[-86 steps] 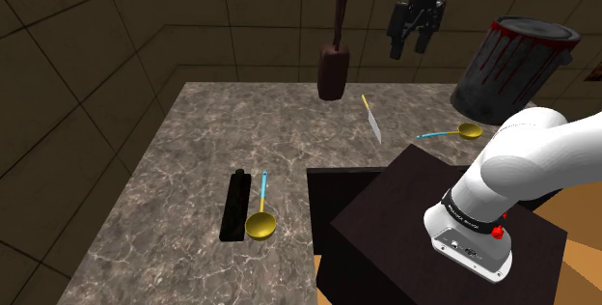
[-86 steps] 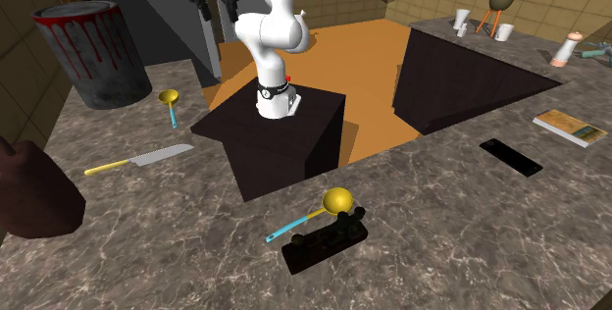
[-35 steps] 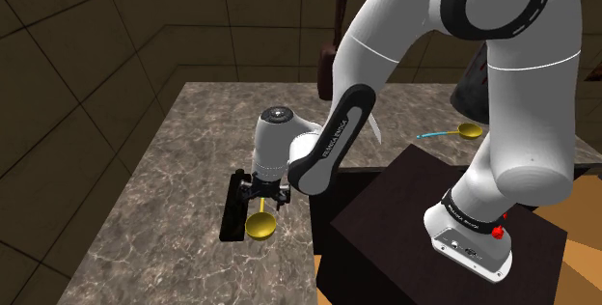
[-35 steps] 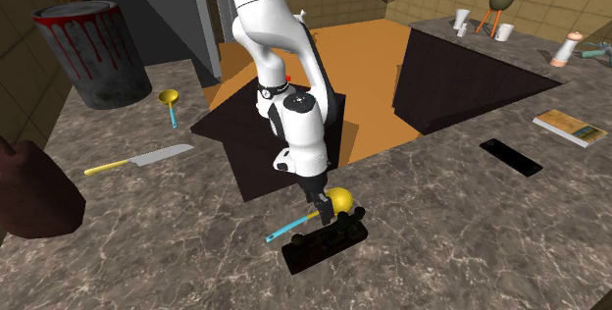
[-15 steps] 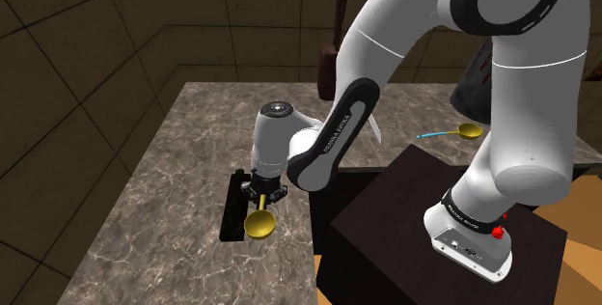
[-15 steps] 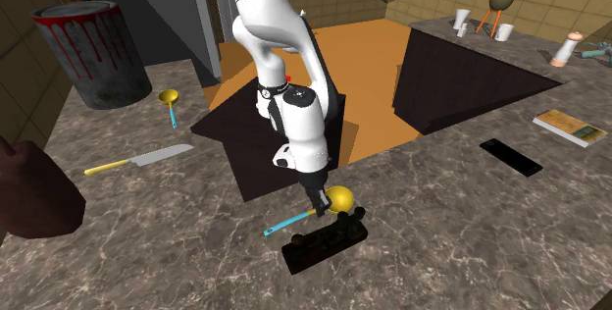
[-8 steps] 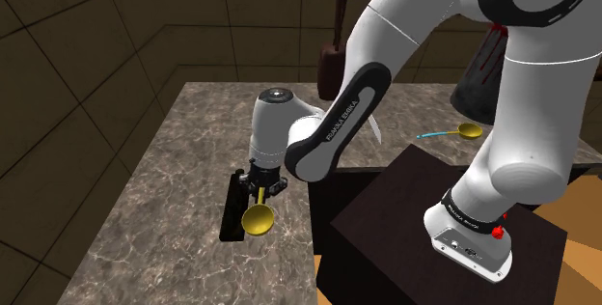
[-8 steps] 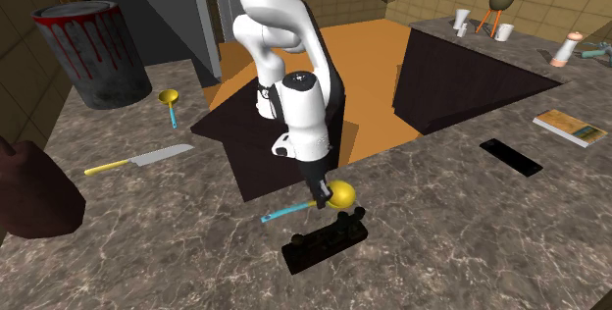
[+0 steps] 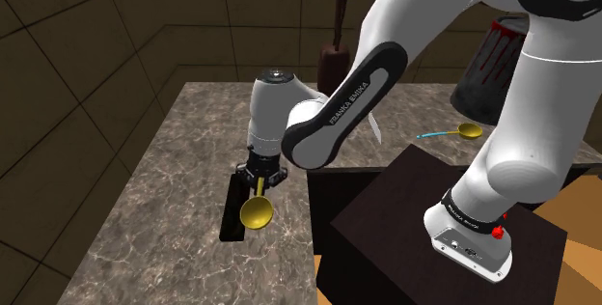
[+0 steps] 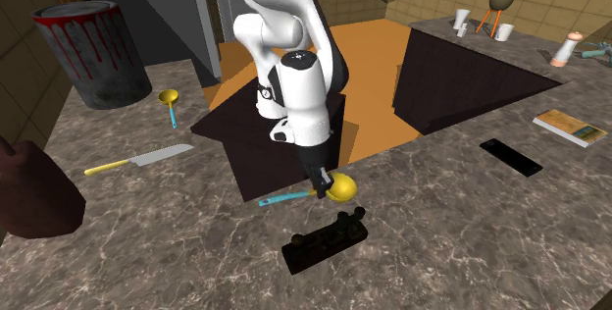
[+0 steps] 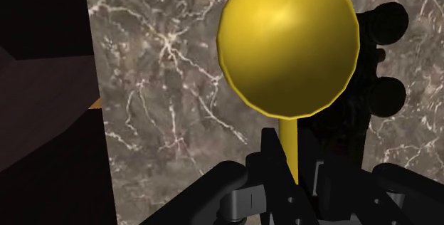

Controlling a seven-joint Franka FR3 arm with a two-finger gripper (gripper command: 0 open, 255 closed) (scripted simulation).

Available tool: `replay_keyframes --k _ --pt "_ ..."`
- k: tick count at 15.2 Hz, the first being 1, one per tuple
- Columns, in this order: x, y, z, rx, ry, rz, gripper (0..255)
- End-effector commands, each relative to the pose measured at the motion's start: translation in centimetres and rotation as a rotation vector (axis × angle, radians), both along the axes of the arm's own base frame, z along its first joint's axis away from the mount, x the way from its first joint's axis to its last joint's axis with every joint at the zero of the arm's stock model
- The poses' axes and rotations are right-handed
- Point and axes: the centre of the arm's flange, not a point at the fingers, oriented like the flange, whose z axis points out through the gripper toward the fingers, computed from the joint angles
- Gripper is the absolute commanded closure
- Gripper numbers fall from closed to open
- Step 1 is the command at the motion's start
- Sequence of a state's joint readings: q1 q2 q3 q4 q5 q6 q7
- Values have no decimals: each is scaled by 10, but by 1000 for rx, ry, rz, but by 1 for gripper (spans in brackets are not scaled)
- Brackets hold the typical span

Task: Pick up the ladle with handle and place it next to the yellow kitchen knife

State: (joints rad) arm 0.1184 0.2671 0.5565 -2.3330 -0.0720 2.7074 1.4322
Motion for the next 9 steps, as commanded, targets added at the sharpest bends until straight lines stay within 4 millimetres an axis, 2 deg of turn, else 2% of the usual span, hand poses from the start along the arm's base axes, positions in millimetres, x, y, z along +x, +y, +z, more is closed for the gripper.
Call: replay_keyframes --k 1,5,9 --pt "0 0 11 0 0 0 255" --pt "0 0 30 0 0 0 255" --pt "24 -47 31 0 0 0 255"
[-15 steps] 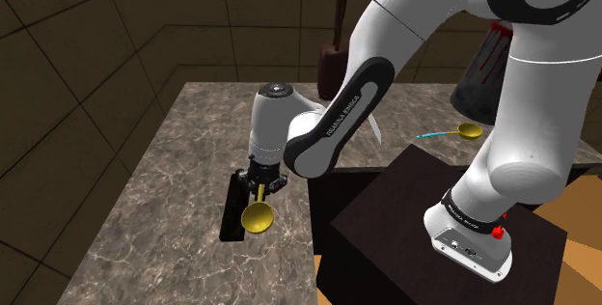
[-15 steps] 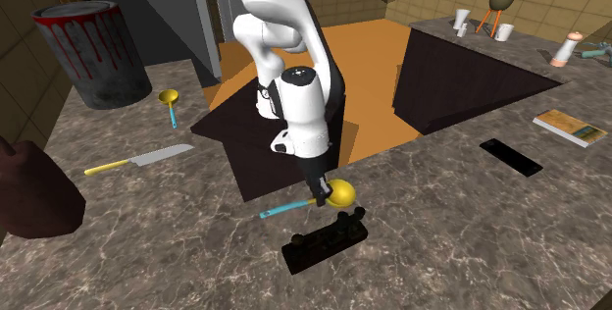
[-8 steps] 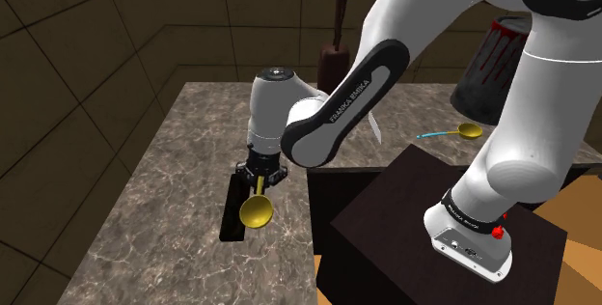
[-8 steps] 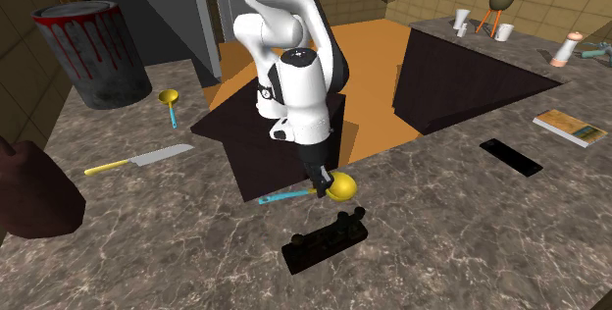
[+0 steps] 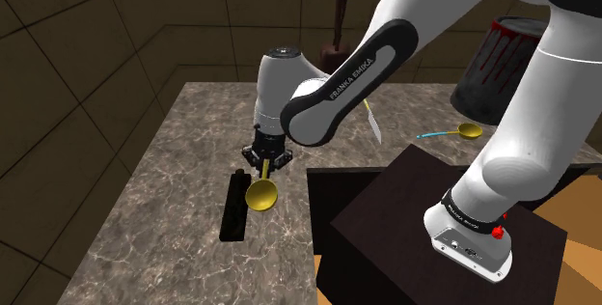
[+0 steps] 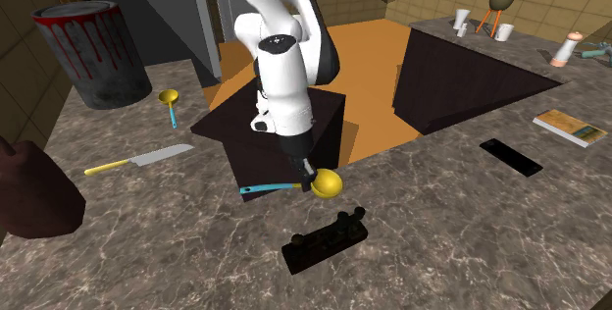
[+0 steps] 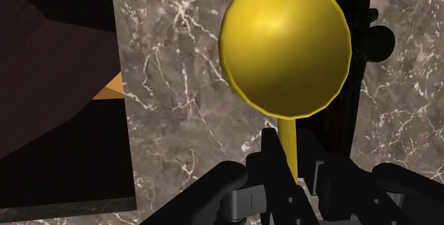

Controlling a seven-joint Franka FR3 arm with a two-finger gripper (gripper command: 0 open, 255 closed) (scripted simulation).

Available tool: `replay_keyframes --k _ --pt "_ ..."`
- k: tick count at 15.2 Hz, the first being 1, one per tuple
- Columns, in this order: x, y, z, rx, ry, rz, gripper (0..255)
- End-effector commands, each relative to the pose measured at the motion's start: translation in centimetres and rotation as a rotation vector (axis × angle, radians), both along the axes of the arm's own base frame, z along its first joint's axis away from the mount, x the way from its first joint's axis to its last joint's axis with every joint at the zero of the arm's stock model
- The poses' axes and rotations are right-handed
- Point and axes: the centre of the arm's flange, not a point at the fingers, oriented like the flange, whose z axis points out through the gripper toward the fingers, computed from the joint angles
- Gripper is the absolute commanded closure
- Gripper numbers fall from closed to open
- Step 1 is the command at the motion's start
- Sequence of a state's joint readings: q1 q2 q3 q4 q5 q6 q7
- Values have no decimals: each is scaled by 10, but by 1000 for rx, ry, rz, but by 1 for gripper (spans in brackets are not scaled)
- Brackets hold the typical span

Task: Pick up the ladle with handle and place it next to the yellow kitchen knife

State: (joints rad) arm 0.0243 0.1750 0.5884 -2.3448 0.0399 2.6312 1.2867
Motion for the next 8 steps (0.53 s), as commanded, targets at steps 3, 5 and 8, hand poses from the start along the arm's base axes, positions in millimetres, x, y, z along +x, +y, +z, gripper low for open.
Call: replay_keyframes --k 3,5,8 --pt "24 -48 1 0 0 1 255" --pt "36 -72 1 0 0 1 255" --pt "54 -107 1 0 0 1 255"
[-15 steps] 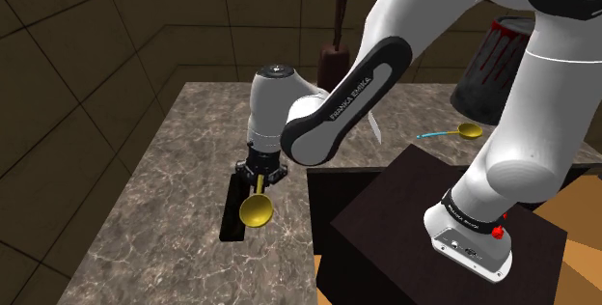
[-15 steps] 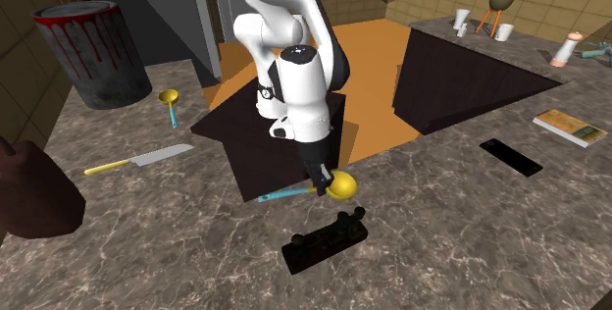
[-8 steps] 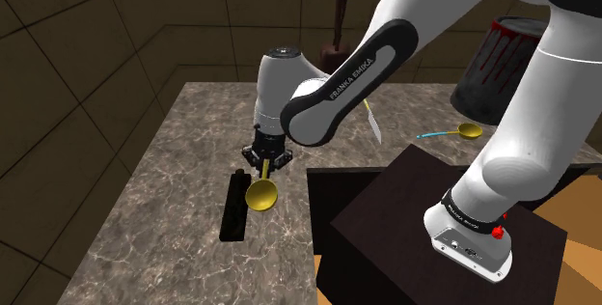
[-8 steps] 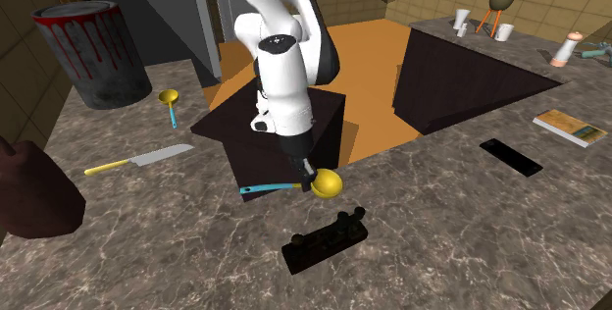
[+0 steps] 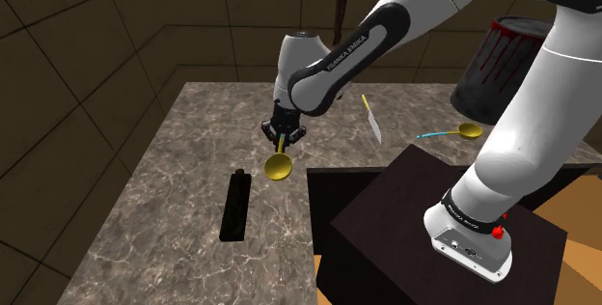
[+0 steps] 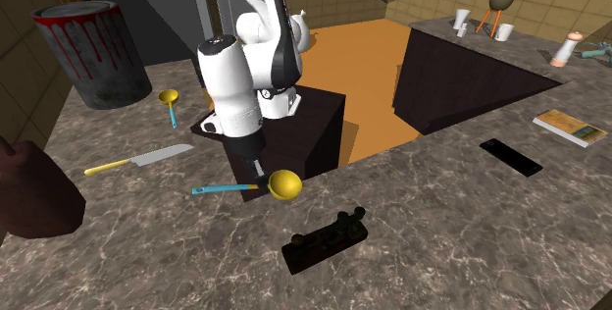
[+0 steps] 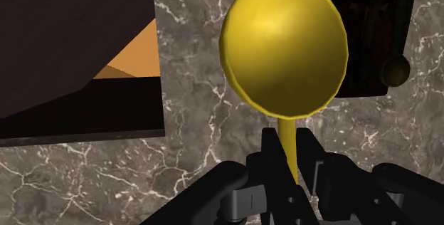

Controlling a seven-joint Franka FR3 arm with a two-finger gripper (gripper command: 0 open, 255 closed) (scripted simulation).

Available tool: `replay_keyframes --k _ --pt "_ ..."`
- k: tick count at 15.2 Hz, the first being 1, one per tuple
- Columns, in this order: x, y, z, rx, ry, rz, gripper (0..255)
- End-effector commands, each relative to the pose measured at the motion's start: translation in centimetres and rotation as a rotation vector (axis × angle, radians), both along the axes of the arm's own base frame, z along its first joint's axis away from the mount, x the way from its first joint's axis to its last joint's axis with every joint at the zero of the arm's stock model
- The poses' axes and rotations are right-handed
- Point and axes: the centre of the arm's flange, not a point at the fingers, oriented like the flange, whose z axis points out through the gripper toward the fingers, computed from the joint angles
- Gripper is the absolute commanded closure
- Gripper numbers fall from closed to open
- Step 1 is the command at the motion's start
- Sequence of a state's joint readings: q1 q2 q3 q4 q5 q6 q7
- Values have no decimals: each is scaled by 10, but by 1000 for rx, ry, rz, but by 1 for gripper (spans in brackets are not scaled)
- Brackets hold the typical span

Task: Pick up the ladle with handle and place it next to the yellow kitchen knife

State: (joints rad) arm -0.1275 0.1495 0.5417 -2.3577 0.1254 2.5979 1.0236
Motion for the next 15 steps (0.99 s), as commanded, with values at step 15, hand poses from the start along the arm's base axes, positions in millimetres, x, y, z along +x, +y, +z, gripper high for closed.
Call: replay_keyframes --k 15 --pt "98 -188 1 0 0 2 255"
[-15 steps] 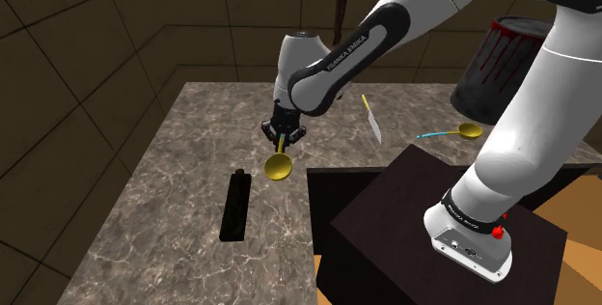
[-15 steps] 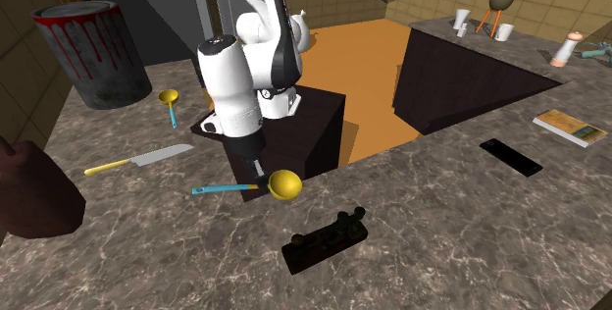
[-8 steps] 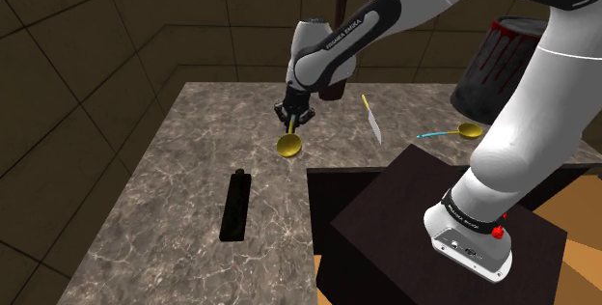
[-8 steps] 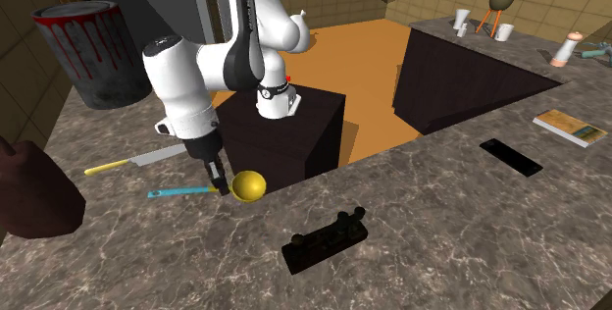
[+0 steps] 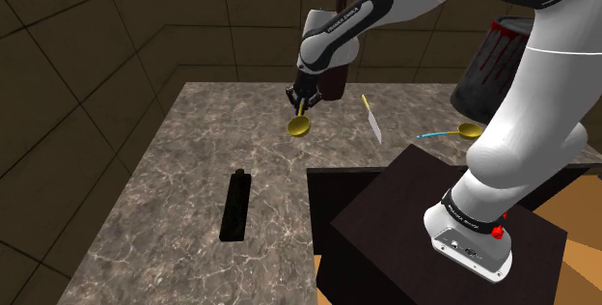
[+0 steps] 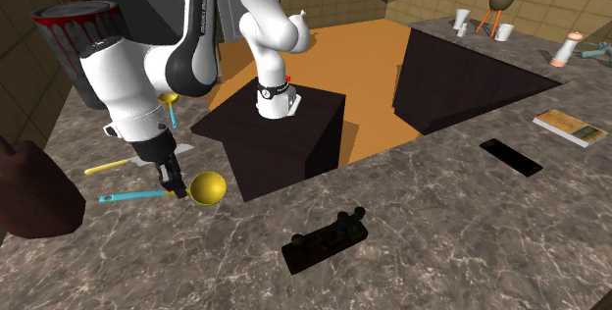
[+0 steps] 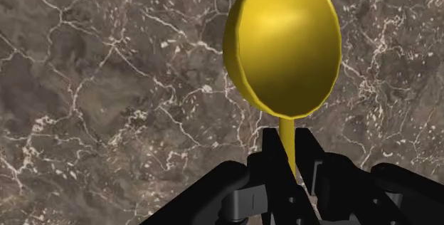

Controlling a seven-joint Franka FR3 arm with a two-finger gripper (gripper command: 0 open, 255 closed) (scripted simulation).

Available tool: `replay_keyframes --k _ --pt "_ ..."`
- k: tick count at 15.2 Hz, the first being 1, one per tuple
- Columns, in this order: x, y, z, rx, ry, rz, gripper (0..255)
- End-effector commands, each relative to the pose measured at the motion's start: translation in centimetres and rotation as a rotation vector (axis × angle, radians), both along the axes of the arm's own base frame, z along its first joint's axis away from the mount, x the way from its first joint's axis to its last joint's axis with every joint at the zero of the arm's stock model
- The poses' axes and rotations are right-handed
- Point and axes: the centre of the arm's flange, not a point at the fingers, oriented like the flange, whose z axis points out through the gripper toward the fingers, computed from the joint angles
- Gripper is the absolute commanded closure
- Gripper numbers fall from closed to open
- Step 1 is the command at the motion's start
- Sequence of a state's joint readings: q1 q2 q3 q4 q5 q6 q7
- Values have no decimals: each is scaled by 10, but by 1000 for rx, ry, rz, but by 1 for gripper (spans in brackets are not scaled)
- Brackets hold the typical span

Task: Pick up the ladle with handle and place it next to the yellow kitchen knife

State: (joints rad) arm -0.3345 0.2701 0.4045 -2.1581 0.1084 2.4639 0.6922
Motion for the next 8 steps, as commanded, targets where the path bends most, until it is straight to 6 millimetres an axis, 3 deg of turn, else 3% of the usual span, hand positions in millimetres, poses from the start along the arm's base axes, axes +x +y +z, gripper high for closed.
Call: replay_keyframes --k 1,6,8 --pt "13 -29 -1 0 0 1 255" --pt "45 -92 -1 0 0 1 255" --pt "45 -92 -11 0 0 1 255"
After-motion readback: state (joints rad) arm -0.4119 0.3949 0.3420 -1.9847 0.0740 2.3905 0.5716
